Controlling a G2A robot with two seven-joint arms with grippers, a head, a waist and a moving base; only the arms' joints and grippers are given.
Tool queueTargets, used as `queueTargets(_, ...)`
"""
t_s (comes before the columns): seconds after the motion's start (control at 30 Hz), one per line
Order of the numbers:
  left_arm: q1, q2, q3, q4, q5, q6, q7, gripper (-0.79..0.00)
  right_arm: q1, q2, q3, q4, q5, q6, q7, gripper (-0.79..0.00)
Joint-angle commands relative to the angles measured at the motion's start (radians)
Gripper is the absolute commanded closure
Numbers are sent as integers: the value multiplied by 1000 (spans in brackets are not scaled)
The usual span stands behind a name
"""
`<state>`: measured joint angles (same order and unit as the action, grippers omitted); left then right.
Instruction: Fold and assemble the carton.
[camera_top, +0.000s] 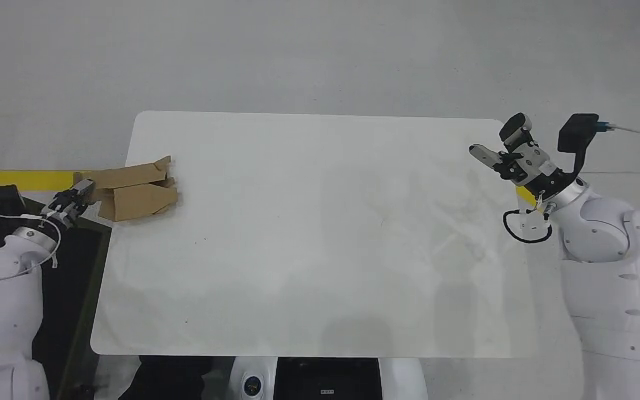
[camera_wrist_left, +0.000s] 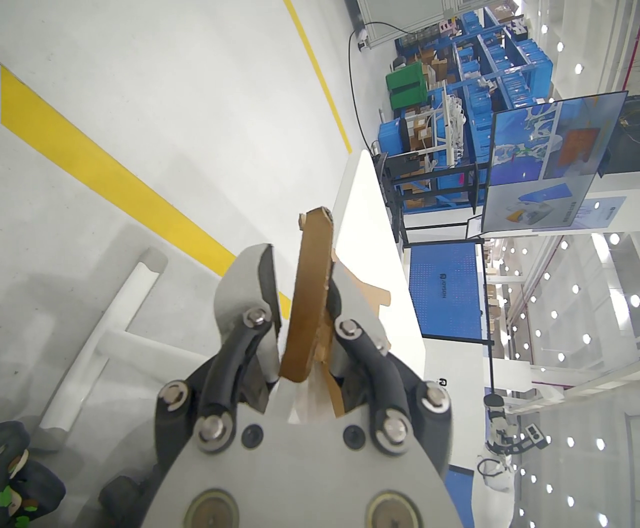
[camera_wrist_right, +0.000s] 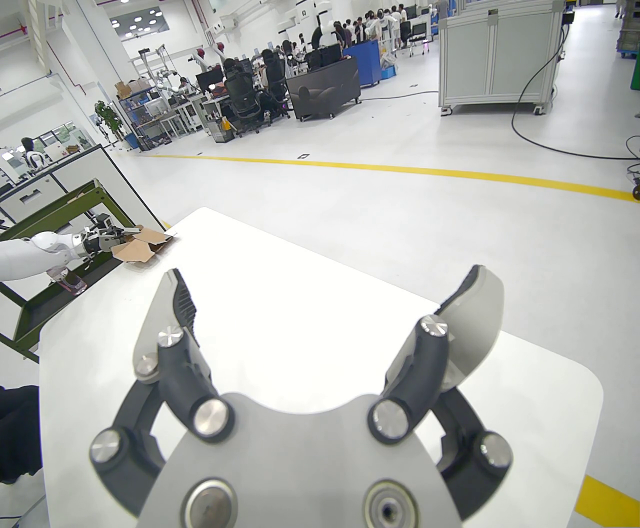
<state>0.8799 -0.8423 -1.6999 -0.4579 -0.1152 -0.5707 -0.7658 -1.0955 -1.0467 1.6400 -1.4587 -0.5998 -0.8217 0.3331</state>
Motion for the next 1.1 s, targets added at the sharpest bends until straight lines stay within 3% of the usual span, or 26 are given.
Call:
queueTargets(0.0,-5,-1,-4,6,-27,2,-17,0,0,0,0,0,0,0,0,-785)
queueTargets(0.3,-28,7,-29,-35,-125,-28,-130,0,0,0,0,0,0,0,0,-785)
queueTargets(0.63,-53,14,-46,-144,-203,-21,-173,0,0,0,0,0,0,0,0,-785)
queueTargets(1.07,-146,-5,46,-339,-248,-9,-233,0,0,0,0,0,0,0,0,-785)
